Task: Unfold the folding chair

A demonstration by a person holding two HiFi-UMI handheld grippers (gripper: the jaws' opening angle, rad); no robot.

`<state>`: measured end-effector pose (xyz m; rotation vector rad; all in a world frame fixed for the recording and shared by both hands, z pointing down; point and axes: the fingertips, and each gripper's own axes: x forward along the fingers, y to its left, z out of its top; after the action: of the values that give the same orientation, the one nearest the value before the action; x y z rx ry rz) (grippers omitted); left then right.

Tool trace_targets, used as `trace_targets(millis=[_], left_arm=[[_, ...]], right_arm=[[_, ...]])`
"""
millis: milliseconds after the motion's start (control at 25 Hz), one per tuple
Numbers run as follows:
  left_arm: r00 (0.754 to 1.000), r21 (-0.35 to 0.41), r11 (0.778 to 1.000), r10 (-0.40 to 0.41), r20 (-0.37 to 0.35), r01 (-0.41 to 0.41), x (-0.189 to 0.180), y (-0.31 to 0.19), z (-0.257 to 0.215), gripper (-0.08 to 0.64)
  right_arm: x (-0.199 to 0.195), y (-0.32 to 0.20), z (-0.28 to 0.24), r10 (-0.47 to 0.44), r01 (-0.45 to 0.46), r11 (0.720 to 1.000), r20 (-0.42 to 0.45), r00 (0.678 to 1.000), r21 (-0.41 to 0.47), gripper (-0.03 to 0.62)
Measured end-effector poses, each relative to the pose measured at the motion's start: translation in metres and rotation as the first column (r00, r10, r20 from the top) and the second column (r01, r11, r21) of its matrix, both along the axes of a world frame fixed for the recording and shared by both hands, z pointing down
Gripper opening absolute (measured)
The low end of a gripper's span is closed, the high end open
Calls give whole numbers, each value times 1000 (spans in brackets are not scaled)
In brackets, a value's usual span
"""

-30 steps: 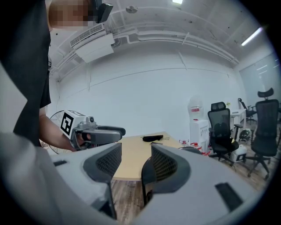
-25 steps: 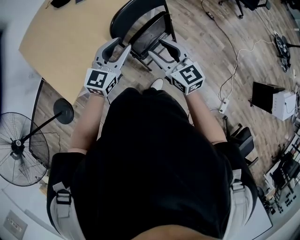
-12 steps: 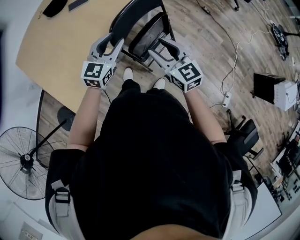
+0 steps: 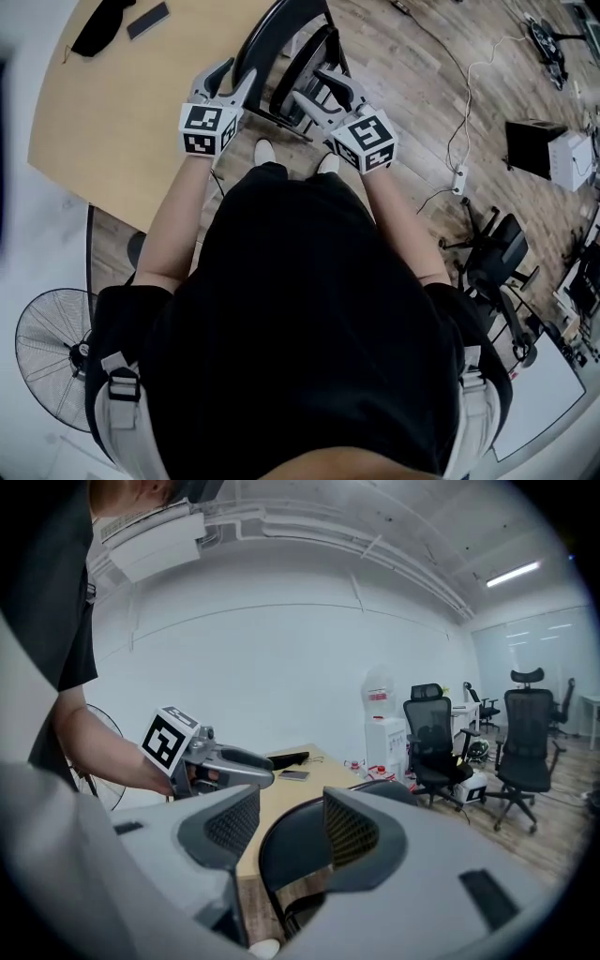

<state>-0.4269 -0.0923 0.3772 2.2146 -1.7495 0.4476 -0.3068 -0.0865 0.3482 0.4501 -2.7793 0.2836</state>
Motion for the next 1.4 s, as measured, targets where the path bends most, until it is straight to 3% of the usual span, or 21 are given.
trace_targets(millis=[560,1000,1400], left_arm=[[996,-203,978,31,-86,-47,-43,-51,60,187],[992,-421,904,29,-119,-78,-40,-84,126,216],[993,-500,862,33,-114,-86,-36,-97,152,202]], right_arm=[[-54,-15,32,74,-71,997,-138,988,30,210],[-57,-15,57,107,-103,994,-221,969,30,210],[-50,-17,68,158,-160,987,-240,958,9,210]])
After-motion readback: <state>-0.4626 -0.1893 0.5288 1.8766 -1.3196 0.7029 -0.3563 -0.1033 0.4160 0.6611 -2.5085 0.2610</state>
